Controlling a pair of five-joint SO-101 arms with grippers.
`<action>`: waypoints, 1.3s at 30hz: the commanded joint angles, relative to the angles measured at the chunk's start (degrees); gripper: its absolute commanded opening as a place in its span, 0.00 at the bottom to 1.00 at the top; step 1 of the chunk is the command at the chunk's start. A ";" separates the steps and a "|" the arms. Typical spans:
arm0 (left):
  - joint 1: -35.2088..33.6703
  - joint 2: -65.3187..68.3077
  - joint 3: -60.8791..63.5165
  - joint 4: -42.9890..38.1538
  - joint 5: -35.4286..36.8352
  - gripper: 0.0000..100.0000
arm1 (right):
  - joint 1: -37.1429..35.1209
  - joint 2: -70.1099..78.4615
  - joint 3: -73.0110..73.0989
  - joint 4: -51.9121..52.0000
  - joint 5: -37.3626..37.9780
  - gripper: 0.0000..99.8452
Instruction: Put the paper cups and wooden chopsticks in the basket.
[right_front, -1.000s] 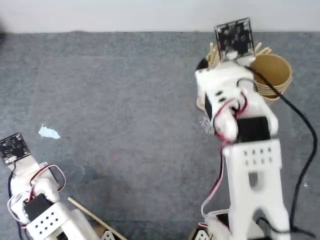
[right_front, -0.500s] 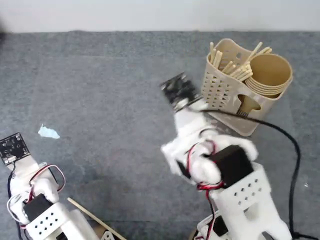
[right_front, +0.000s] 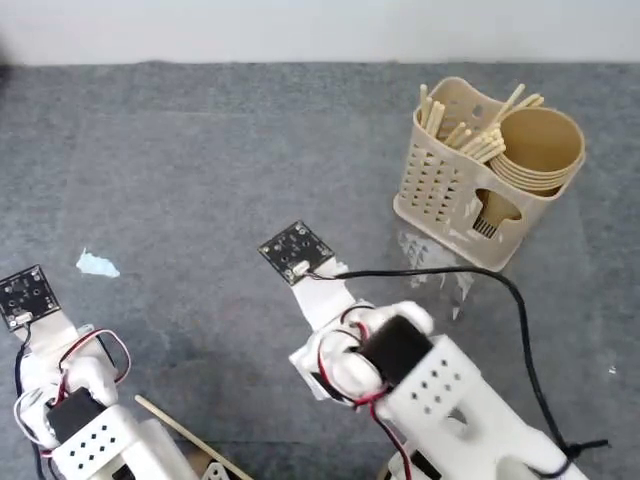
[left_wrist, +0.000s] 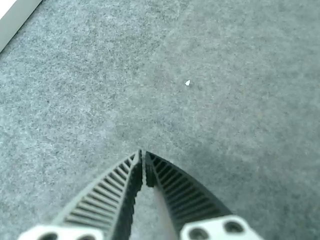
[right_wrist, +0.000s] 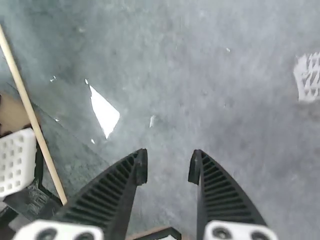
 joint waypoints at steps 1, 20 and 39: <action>0.44 -0.79 -2.59 3.34 0.53 0.01 | -0.48 -6.90 -0.26 -1.01 -0.79 0.15; 4.75 -0.18 -5.93 18.37 2.46 0.01 | 17.01 -12.09 -0.26 -4.53 -2.90 0.15; 5.80 45.89 -29.14 23.21 2.29 0.01 | 20.09 -11.82 0.09 -4.97 -3.08 0.15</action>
